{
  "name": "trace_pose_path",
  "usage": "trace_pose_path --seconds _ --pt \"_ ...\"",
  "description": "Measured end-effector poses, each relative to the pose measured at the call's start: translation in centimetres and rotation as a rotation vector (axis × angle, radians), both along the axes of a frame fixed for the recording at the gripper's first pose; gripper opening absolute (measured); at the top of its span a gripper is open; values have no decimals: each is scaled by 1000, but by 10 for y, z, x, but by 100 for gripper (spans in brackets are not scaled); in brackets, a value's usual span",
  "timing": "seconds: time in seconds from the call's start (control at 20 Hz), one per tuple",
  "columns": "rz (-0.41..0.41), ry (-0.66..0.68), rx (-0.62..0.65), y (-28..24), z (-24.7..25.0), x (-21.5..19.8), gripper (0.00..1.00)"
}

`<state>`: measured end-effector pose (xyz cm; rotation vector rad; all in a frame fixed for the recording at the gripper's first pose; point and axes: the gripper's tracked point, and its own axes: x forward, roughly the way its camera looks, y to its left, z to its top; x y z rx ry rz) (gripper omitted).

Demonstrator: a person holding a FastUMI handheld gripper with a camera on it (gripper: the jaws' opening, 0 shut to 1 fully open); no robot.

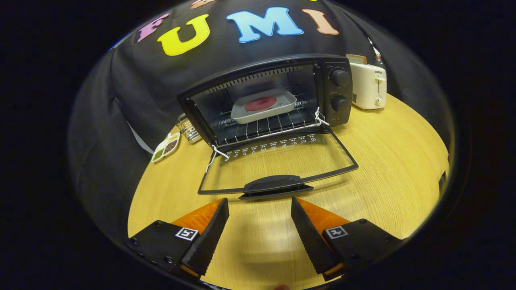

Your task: Open the toaster oven, put the food inside, and close the toaster oven door.

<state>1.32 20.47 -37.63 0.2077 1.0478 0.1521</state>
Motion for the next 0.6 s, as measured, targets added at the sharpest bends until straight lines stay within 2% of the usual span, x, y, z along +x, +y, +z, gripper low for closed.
trace_pose_path --seconds 0.35,0.6 --pt "62 79 -130 -11 -32 -4 98" --pt "69 41 -176 -4 -33 8 98"
